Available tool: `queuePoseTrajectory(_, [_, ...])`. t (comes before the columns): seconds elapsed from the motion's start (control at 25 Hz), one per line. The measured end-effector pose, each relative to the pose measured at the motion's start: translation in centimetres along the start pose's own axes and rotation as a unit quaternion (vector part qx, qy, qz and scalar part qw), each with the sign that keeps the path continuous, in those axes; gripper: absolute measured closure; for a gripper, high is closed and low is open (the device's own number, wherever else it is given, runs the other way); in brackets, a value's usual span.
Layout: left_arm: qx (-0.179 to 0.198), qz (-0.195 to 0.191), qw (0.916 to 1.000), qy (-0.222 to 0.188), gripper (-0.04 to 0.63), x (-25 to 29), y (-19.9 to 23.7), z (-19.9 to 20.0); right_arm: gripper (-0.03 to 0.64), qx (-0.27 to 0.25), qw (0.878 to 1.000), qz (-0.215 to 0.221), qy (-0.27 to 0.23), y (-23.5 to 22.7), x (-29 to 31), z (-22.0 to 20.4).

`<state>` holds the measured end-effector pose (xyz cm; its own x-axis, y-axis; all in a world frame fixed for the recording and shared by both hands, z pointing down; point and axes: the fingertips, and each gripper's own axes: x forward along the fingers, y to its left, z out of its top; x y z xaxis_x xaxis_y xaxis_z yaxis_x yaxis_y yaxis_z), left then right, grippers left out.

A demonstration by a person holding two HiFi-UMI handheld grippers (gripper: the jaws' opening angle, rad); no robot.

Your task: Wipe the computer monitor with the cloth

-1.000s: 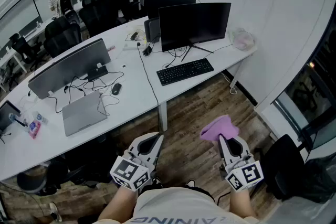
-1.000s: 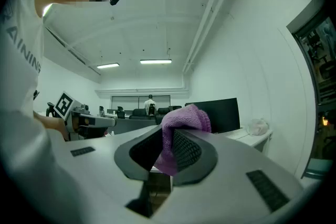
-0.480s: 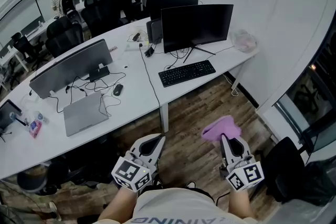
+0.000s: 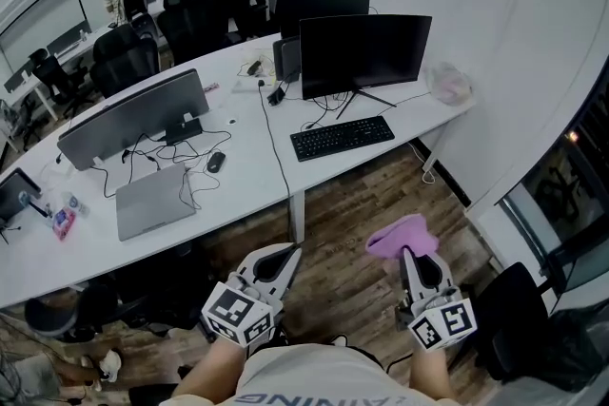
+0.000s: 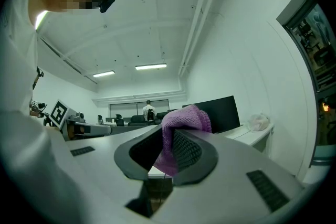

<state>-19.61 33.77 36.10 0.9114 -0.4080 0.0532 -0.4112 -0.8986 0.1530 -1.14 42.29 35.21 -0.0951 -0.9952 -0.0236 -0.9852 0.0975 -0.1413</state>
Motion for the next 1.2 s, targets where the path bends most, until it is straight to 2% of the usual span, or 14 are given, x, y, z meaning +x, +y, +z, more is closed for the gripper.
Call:
queuePoseTrajectory(0.44, [0.01,0.021,0.9995,0.022,0.586,3.0,-3.8,-2.0,0.554,0.014,1.0,0.013,0.012,-5.5,-3.1,-1.6])
queuePoseTrajectory(0.64, [0.015,0.033,0.9983,0.045,0.586,3.7,-5.0,-2.7,0.554,0.045,0.998,0.028,0.016,-7.0,-2.9,-2.8])
queuePoseTrajectory(0.84, [0.019,0.045,0.9977,0.046,0.586,4.9,-4.4,-2.3,0.554,0.059,0.998,0.035,0.016,-8.1,-1.7,-3.6])
queuePoseTrajectory(1.0, [0.015,0.049,0.998,0.037,0.586,6.6,-2.4,-2.1,0.554,0.042,0.998,0.041,0.015,-8.7,0.0,-3.2])
queuePoseTrajectory(1.2, [-0.002,0.04,0.9988,0.028,0.586,9.6,0.6,-2.3,0.554,0.044,0.998,0.022,0.033,-10.9,3.0,-4.0])
